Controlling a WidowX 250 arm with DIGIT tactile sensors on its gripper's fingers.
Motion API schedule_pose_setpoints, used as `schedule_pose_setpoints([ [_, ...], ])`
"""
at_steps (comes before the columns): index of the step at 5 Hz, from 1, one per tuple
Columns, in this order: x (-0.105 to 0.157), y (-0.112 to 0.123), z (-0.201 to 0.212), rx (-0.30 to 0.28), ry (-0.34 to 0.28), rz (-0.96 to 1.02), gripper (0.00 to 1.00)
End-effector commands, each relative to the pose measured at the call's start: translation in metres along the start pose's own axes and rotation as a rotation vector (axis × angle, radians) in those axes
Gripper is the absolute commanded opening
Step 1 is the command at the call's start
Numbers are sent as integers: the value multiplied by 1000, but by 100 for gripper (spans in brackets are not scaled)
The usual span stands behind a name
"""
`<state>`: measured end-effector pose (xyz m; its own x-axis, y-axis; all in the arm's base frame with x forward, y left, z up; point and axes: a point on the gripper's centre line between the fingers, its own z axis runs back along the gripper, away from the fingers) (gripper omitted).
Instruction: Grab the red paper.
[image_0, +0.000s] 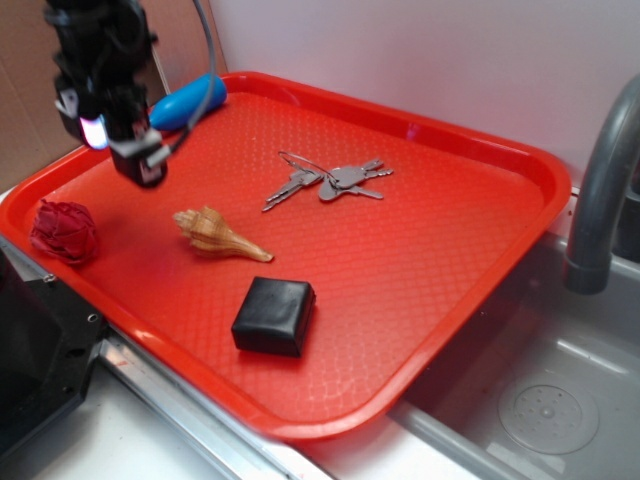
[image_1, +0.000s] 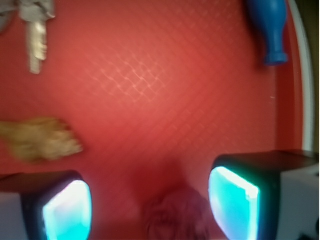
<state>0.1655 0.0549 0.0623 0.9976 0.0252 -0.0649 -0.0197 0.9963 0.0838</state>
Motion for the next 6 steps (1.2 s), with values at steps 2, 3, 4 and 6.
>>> schedule_pose_setpoints([
  [2, -16, 0, 5, -35, -31, -30, 100],
  [3, -37, 1, 21, -23, -82, -44, 100],
  [4, -53, 11, 7, 5, -40, -29, 100],
  [6, -65, 15, -24, 33, 44, -32, 100],
])
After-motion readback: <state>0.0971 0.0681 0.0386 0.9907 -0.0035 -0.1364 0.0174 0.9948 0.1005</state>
